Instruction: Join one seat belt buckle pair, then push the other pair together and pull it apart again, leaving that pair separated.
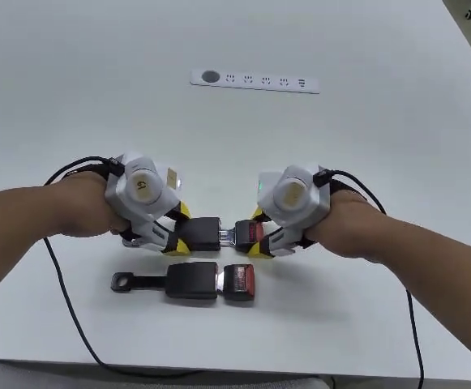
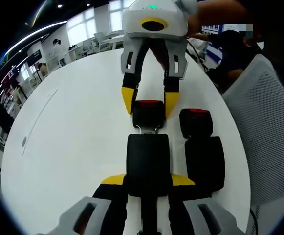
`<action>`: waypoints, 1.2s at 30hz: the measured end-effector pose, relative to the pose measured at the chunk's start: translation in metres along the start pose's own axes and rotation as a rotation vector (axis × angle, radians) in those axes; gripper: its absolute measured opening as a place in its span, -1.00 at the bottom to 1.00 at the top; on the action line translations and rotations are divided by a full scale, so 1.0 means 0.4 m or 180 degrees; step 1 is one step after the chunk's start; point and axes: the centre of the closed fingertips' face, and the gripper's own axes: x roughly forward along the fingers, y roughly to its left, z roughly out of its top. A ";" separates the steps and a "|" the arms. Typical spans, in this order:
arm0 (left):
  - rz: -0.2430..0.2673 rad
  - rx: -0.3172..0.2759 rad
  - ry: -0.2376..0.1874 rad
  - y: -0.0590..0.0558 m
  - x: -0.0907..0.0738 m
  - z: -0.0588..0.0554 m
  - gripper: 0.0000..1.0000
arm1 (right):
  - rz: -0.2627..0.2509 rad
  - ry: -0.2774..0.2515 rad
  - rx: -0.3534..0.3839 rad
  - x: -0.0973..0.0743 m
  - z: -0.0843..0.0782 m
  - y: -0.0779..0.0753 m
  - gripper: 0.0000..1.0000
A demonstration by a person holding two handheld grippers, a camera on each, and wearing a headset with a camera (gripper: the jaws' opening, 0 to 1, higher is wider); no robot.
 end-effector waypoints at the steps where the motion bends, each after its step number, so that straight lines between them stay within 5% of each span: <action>1: -0.0003 -0.0007 -0.0007 0.000 0.000 0.001 -0.35 | -0.0002 0.0000 0.0008 -0.002 0.002 0.001 -0.38; 36: -0.0009 -0.0016 -0.0067 0.003 0.003 0.000 -0.36 | 0.0046 0.0062 0.0001 0.026 0.030 -0.001 -0.40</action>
